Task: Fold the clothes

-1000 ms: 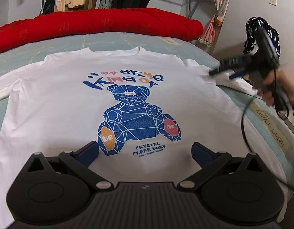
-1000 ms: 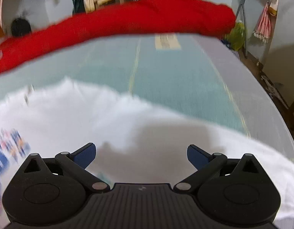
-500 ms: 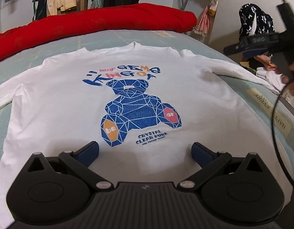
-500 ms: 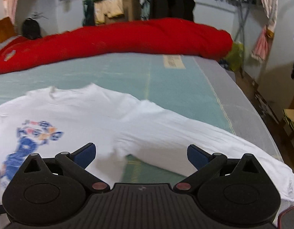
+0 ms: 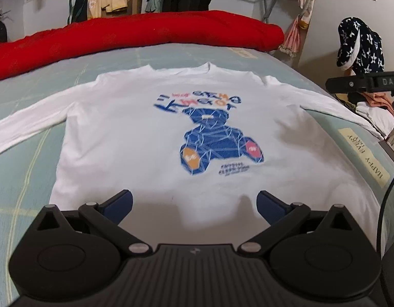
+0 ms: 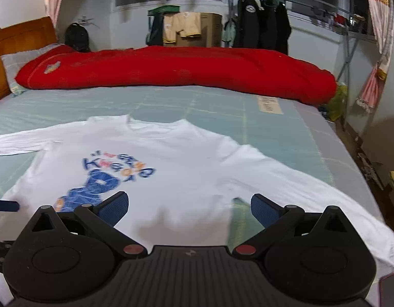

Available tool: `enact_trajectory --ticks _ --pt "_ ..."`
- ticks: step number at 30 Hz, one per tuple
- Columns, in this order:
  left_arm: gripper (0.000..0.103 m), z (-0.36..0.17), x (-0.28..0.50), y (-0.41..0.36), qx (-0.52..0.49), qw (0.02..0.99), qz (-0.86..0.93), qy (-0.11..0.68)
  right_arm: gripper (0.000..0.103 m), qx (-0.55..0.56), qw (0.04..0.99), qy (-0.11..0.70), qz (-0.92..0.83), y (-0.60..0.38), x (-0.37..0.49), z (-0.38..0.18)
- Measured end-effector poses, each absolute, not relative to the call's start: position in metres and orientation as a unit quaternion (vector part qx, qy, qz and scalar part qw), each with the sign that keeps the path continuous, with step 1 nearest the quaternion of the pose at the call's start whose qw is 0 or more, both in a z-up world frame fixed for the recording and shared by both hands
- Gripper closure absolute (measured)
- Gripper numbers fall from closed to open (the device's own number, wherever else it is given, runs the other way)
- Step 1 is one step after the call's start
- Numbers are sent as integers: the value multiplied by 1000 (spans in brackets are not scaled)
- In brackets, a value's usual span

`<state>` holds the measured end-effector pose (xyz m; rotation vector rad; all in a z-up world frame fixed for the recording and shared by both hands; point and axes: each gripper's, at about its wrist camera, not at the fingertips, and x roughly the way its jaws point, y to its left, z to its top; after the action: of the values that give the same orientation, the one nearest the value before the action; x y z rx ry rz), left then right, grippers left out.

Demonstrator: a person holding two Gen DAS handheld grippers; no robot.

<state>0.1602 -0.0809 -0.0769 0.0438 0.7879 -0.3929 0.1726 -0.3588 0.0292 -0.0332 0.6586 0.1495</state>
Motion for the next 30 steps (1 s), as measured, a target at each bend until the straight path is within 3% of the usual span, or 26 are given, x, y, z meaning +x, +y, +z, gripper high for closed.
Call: enact_trajectory --ticks 23,30 --pt "1 -89 121 -60 27 902 -196 385 0 57 905 405 118 -301 149 -47" --pt "1 -80 110 -51 3 904 -201 377 0 77 912 390 99 -307 121 -65"
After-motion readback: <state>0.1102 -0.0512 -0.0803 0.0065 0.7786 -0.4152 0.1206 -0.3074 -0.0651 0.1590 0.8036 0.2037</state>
